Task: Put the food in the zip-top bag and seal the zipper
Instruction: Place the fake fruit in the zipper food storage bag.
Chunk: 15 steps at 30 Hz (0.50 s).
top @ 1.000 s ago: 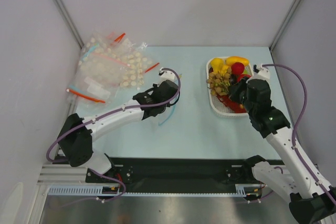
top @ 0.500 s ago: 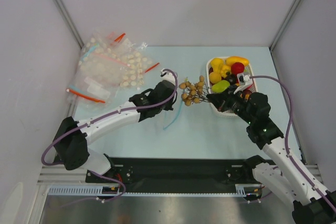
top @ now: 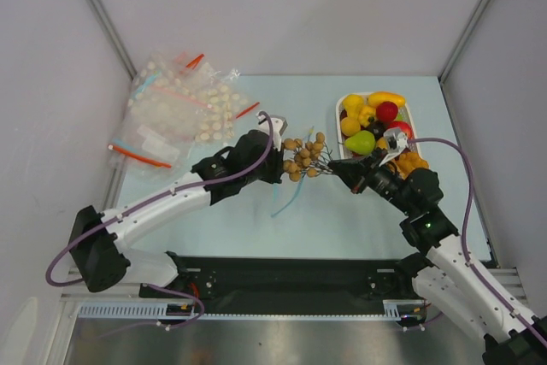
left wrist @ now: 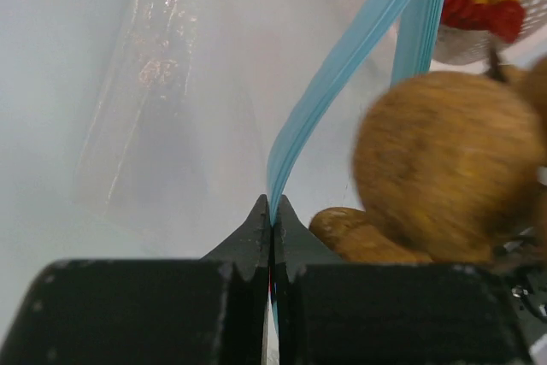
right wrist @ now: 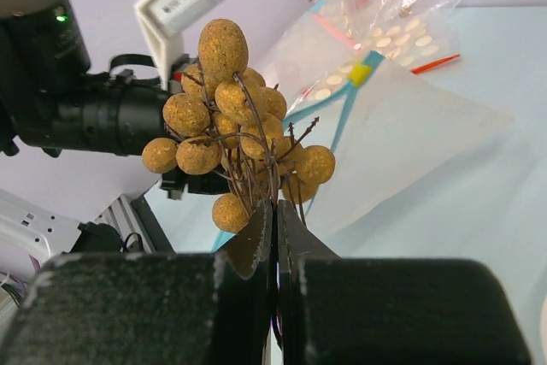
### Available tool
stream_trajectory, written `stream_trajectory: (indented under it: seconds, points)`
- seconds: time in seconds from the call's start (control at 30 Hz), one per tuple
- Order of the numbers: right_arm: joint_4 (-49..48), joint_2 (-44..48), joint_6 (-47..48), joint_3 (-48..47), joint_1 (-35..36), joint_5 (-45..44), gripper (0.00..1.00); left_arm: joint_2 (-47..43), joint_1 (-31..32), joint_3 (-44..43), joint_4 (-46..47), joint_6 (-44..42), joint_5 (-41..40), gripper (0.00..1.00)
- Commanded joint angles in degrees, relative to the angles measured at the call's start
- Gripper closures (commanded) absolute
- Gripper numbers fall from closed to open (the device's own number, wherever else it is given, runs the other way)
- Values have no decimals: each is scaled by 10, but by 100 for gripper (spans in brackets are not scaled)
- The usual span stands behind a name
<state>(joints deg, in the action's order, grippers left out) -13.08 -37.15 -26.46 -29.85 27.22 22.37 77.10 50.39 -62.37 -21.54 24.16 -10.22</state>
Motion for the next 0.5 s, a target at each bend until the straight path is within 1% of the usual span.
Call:
stream_trajectory:
  seconds: [0.0, 0.13, 0.23, 0.33, 0.47]
  points:
    - [-64, -3, -16, 8, 3, 6, 100, -48, 2, 5, 32, 19, 50, 100]
    - [-103, -25, -28, 12, 7, 38, 100, -58, 2, 7, 40, 23, 73, 100]
    - [-97, -22, -25, 10, 16, 30, 100, -48, 2, -6, 26, 22, 91, 100]
    - [-69, -28, -14, 2, 22, 1, 100, -56, 1, -12, 24, 25, 86, 100]
    - [-77, -39, -9, 7, 27, 7, 100, -79, 0, -8, 21, 26, 65, 100]
